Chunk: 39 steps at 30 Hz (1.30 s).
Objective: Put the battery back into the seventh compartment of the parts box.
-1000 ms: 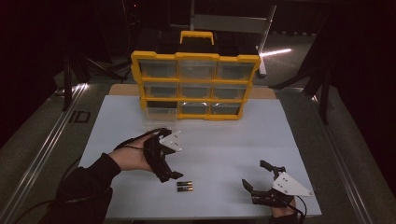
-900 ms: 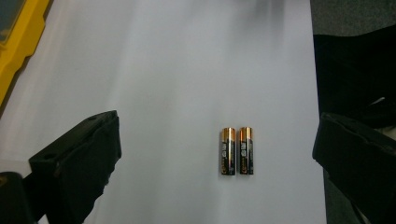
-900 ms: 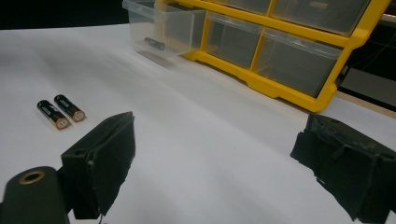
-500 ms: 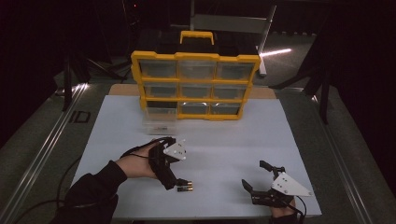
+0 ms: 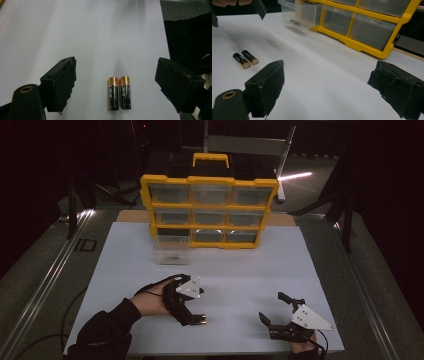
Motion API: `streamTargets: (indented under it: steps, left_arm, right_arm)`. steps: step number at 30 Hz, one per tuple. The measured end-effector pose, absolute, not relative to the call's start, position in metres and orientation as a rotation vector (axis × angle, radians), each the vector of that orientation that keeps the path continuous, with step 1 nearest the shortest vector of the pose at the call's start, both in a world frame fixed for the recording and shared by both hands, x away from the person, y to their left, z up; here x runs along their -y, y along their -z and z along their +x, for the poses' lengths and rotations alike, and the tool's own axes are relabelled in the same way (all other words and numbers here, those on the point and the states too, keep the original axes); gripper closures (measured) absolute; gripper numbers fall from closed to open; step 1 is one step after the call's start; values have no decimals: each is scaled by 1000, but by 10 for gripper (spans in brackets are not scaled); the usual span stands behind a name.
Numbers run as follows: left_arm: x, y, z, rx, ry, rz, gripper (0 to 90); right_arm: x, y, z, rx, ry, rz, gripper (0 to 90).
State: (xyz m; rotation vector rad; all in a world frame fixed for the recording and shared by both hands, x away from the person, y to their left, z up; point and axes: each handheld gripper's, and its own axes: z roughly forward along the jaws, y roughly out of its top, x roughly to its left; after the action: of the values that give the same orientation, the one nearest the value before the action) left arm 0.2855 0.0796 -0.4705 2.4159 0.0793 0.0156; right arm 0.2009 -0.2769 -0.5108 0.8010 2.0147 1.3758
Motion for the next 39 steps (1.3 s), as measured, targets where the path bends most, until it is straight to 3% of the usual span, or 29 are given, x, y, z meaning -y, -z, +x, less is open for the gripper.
streamTargets:
  steps: [22,32,39]
  left_arm:
    - [-80,505,285,-134,44,2460,541]
    - [-75,519,287,-139,19,2523,648]
    - [-74,527,288,-108,-30,2558,659]
  right_arm:
    - [276,511,201,-2023,-1370,791,104]
    - [276,510,201,-2019,-1370,792,104]
    - [276,510,201,-2021,-1368,790,104]
